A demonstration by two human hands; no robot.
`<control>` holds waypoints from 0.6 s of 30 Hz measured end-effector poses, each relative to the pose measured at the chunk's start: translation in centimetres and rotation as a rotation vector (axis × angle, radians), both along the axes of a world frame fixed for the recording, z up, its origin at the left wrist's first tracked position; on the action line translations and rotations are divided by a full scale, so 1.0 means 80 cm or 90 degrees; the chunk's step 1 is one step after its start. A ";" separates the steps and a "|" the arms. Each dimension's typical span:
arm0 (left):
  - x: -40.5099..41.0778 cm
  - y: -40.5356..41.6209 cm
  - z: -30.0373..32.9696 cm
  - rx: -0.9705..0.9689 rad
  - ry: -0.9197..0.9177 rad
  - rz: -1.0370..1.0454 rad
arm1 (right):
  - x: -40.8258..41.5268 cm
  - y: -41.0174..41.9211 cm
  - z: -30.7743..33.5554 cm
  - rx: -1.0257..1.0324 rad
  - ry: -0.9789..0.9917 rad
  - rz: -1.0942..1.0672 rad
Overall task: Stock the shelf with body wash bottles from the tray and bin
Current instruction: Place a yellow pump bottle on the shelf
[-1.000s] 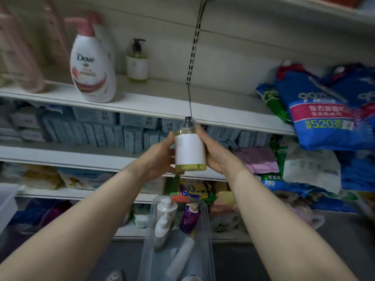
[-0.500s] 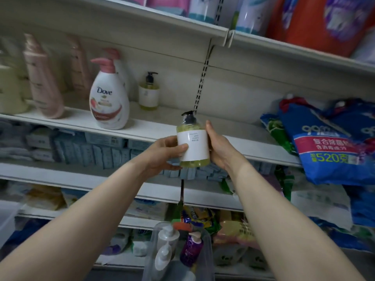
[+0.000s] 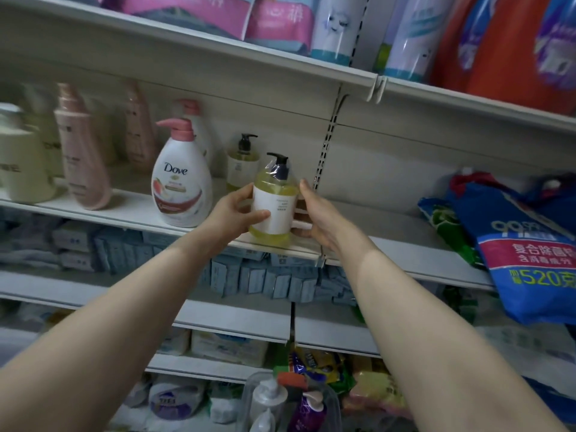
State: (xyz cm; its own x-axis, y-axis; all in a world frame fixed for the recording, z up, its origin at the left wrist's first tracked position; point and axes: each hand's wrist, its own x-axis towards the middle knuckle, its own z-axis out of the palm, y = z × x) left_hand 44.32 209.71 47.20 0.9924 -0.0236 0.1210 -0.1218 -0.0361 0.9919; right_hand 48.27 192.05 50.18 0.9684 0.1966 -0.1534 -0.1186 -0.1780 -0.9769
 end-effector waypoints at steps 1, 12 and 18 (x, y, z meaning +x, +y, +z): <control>0.003 0.005 -0.005 0.013 -0.005 0.007 | 0.001 0.005 -0.001 0.001 0.007 0.012; 0.031 0.044 -0.053 0.065 -0.013 0.046 | 0.016 0.043 -0.024 0.055 0.028 0.039; 0.025 0.043 -0.038 0.054 -0.022 0.072 | 0.020 0.059 -0.027 0.091 0.028 0.044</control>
